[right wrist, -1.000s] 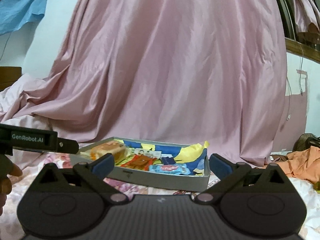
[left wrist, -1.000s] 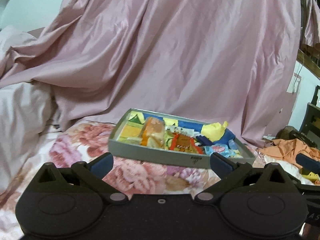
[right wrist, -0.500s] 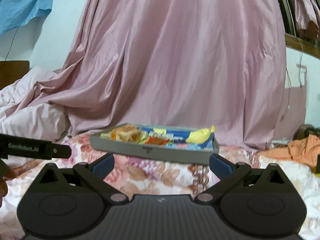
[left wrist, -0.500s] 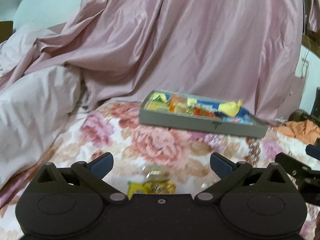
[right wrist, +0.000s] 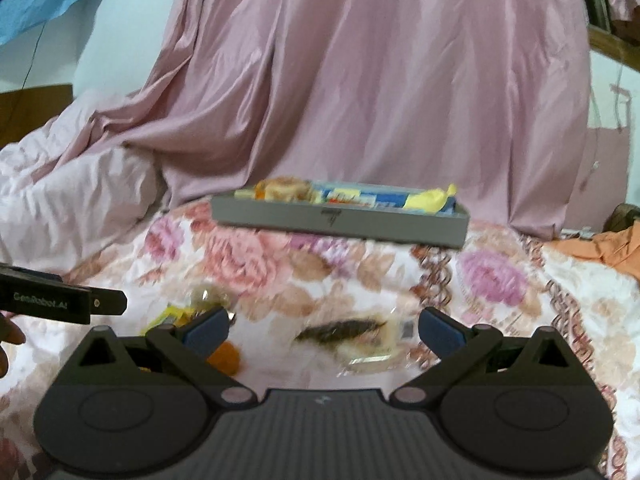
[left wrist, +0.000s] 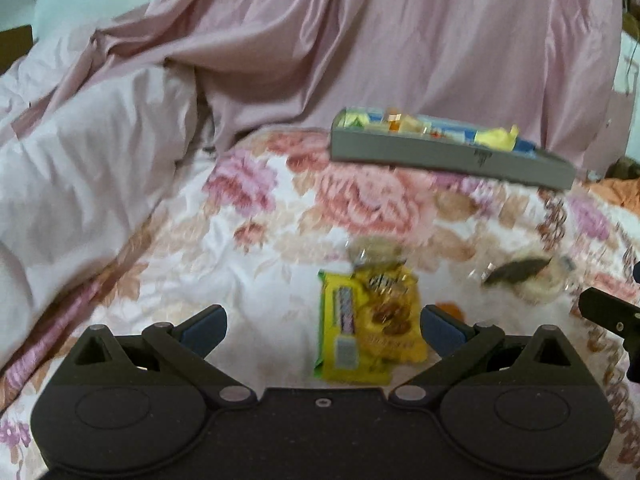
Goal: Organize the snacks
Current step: 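Move both open tools back over the remaining snacks on the bedspread, then grasp the yellow wafer bar with the left tool while the right tool grasps the mandarin orange, then lift the wafer bar and mandarin orange off the bedspread, then carry the wafer bar and mandarin orange over the grey tray, then release the wafer bar and mandarin orange into the tray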
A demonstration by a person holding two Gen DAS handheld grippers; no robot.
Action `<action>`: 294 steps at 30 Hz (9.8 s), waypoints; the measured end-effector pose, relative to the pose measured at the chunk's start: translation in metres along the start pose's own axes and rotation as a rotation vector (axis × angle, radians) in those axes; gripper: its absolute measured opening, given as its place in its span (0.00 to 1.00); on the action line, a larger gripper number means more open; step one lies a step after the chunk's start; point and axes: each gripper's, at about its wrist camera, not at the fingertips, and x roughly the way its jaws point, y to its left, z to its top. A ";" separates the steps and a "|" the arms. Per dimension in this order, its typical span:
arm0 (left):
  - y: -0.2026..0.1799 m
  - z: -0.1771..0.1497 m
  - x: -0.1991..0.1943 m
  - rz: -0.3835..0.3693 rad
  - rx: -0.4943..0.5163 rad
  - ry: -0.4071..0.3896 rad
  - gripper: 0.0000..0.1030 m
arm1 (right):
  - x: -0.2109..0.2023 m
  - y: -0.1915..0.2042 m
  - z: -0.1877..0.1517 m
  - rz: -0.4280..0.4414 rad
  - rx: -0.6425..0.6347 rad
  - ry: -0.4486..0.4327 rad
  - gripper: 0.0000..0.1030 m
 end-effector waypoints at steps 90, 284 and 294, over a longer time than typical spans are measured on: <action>-0.021 -0.012 0.092 -0.007 0.306 0.073 0.49 | 0.125 0.043 -0.027 0.264 -0.239 0.188 0.39; -0.156 0.186 0.157 -0.132 -0.068 -0.069 0.93 | 0.170 -0.114 0.078 -0.090 0.142 -0.207 0.63; -0.124 0.180 0.092 -0.081 -0.092 -0.166 0.99 | 0.127 -0.107 0.092 -0.097 0.190 -0.290 0.98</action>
